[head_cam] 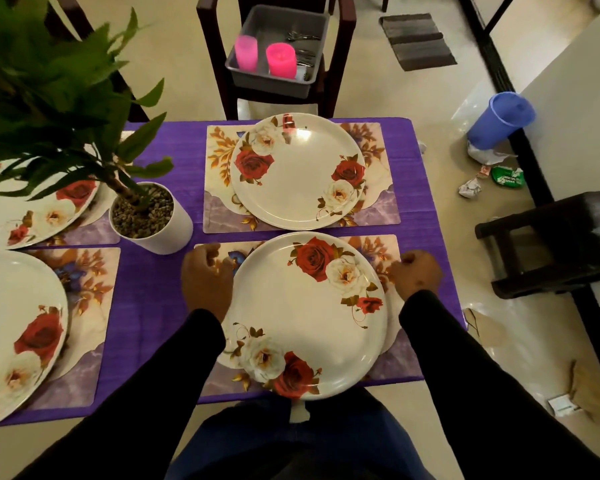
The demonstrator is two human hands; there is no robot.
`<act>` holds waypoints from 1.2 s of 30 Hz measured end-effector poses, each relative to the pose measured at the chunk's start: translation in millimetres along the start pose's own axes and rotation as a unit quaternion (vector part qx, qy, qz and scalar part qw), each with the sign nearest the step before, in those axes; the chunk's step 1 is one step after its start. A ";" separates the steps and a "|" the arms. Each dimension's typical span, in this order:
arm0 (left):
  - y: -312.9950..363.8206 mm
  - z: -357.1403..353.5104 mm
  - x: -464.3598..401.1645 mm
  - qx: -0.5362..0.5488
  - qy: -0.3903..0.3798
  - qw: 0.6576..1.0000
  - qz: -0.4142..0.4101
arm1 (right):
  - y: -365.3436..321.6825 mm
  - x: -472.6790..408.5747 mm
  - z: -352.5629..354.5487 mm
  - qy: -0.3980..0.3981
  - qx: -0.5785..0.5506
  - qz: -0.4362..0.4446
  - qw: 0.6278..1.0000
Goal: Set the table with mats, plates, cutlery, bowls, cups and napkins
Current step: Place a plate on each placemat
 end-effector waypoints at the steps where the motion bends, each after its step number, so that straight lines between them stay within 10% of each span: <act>1: 13.9 -6.3 -2.6 -0.002 -0.010 1.000 -0.019 | -7.8 -9.0 -1.1 0.000 -0.004 0.012 1.000; 20: 71.0 -69.6 -120.1 -0.198 0.001 0.974 0.110 | -51.4 -148.2 -20.5 -0.080 0.010 0.011 0.997; 36: 75.4 -75.9 -114.4 -0.150 0.002 0.981 0.124 | -37.2 -164.2 -18.1 -0.052 -0.019 -0.010 0.998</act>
Point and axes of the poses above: each hand's wrist, its own x-axis away from the middle knuckle, its own z-axis out of the back of the hand, y = z × x, the point moved 8 cm from there along -x, towards the middle knuckle, and after that the axes turned 14 degrees about z, right-handed, at the moved point
